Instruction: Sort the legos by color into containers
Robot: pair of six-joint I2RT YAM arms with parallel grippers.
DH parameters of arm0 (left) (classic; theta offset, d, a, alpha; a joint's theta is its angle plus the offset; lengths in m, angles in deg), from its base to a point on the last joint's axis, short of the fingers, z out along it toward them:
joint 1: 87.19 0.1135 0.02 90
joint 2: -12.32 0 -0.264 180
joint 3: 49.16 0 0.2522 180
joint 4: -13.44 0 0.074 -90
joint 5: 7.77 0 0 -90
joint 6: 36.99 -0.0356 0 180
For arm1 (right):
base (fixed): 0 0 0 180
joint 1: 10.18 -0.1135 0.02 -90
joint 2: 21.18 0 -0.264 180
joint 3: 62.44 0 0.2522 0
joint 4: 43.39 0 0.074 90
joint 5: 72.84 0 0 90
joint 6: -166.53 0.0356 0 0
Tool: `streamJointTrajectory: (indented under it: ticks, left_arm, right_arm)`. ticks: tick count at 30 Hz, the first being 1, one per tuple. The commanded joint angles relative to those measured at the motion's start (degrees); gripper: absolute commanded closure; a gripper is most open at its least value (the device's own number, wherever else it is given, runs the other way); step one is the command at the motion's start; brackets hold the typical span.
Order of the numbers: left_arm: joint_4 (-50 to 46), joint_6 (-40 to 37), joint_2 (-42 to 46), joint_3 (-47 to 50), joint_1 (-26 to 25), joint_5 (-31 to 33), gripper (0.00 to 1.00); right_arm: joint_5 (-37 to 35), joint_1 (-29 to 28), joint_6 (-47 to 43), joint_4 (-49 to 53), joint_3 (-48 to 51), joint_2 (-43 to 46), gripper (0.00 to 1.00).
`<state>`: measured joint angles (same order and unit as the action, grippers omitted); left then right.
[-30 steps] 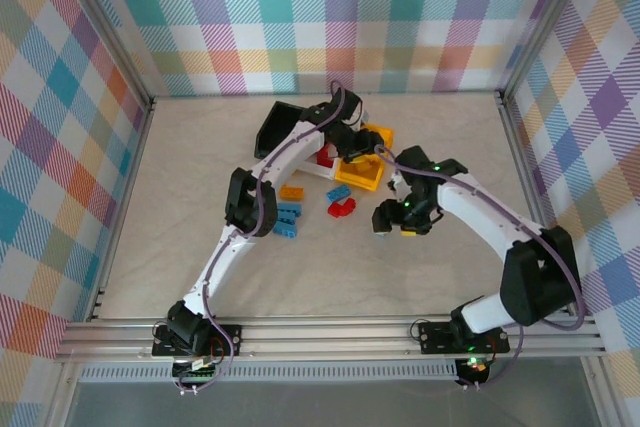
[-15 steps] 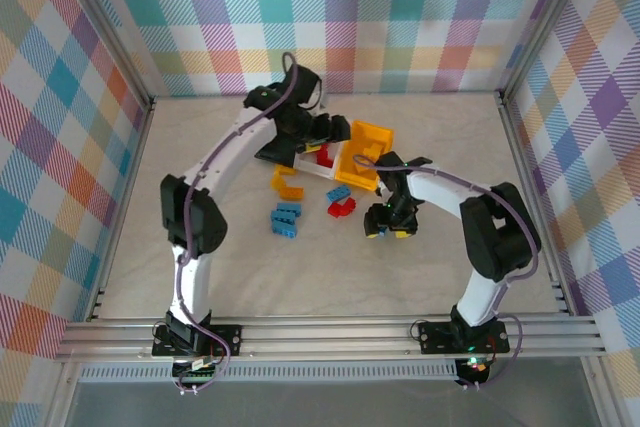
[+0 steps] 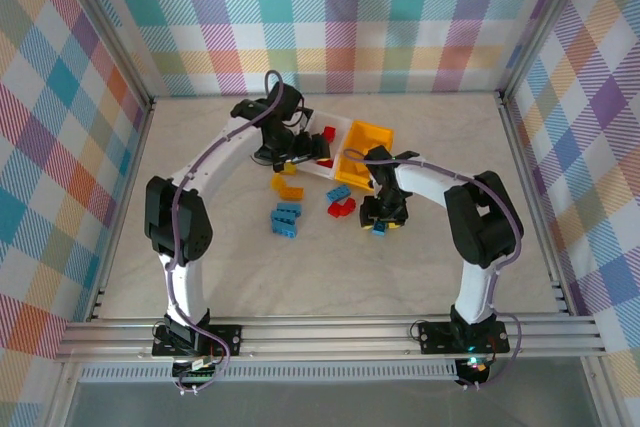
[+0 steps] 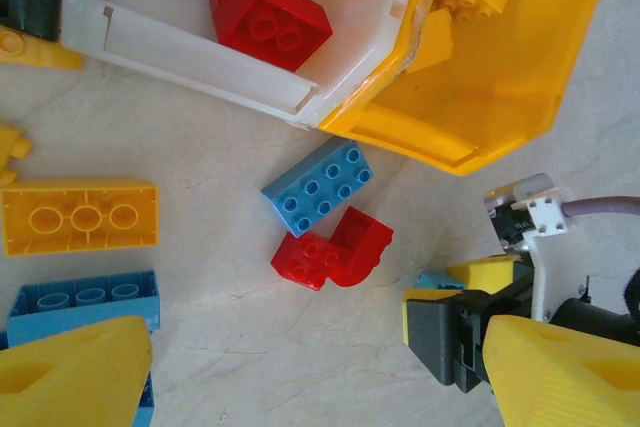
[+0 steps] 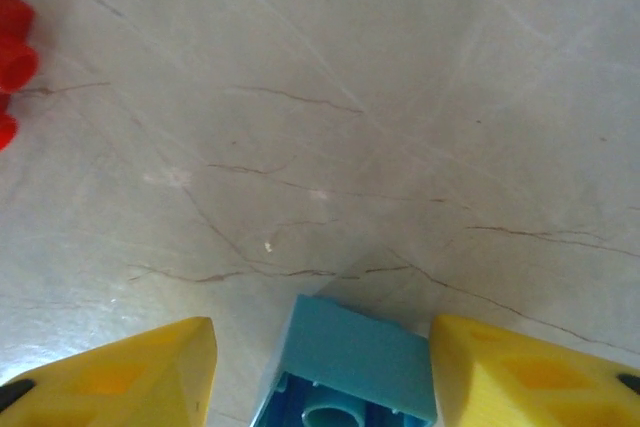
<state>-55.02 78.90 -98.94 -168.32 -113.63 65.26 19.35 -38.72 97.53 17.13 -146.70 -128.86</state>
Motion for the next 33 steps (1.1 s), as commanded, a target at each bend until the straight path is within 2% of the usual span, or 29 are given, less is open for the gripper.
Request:
streamJointTrajectory:
  ticks: [1,7,10,17,20,24,28,30,33]
  left_arm:
    - [1.26,-0.82,2.7,0.65,0.79,-0.47,0.13]
    - [1.34,-0.83,2.56,0.9,0.86,-0.65,0.11]
    - [1.22,-0.93,2.72,1.07,0.95,-0.59,0.11]
    - [1.22,-1.16,5.42,3.21,1.34,2.09,0.09]
    - [1.17,-0.76,8.32,6.27,2.42,5.14,0.09]
    - [0.96,0.78,13.91,13.06,5.44,9.6,0.06]
    - [2.41,1.4,17.97,19.62,9.7,8.26,0.06]
    - [5.42,1.18,19.25,21.65,11.23,5.25,0.07]
    - [4.83,1.0,19.62,21.82,12.38,6.01,0.07]
  right_arm:
    - [-2.16,-0.29,1.15,2.41,-1.12,-0.51,0.46]
    - [-3.39,-0.29,1.15,3.13,-2.26,-1.15,0.63]
    - [-3.76,-0.28,1.15,3.59,-2.29,0.0,0.68]
    - [-2.92,-0.29,0.86,5.74,-4.03,7.64,0.7]
    - [-1.93,-0.29,0.37,7.11,-9.4,8.96,0.7]
    - [2.54,-0.29,-0.92,6.7,-19.9,5.64,0.7]
    - [9.45,-0.3,-1.26,4.6,-31.33,-1.5,0.7]
    - [13.77,-0.34,-1.08,2.47,-35.21,-4.36,0.7]
    - [17.31,-0.38,1.6,-0.56,-42.35,-9.42,0.7]
